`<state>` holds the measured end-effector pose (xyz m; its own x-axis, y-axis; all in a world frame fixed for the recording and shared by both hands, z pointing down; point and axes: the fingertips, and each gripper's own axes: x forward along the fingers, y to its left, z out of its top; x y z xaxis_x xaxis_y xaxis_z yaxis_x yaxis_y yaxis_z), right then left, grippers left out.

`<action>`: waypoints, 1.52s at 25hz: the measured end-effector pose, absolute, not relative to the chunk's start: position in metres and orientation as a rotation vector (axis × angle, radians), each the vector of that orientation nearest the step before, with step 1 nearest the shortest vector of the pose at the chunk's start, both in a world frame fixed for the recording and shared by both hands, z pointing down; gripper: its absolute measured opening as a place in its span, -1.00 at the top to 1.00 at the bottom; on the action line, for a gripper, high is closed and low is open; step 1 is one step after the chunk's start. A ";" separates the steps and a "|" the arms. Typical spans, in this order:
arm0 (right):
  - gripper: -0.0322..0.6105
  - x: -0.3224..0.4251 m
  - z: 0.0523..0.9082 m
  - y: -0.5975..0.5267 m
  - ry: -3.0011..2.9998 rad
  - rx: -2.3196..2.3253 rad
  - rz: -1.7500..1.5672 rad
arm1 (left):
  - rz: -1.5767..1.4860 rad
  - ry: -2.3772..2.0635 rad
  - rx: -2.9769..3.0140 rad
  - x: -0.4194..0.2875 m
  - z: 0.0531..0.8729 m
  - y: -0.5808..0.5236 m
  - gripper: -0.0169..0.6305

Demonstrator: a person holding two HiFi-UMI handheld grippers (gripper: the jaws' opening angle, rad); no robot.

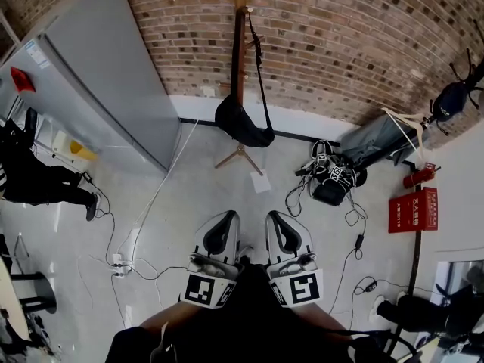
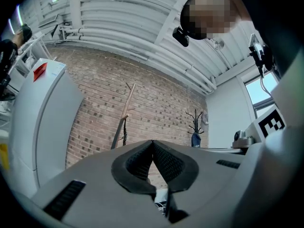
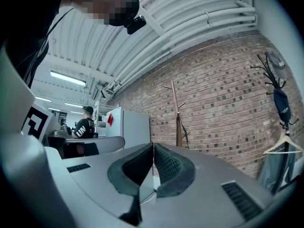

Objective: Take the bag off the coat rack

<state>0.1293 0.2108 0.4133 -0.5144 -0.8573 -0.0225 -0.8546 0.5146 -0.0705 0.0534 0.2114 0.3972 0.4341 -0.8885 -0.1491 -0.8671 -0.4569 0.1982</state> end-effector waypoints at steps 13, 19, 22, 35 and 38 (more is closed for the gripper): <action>0.84 0.127 0.421 0.181 2.669 -1.520 -0.139 | -0.338 -1.561 2.579 0.049 0.406 0.183 0.89; 0.84 0.133 0.423 0.150 2.657 -1.564 -0.151 | -0.356 -1.529 2.592 0.056 0.407 0.149 0.90; 0.84 0.131 0.427 0.128 2.665 -1.578 -0.167 | -0.363 -1.517 2.597 0.056 0.406 0.127 0.89; 0.84 0.093 0.404 0.011 2.677 -1.544 -0.151 | -0.397 -1.505 2.592 0.029 0.390 0.018 0.90; 0.84 0.090 0.401 -0.013 2.667 -1.576 -0.149 | -0.408 -1.490 2.595 0.024 0.386 -0.005 0.90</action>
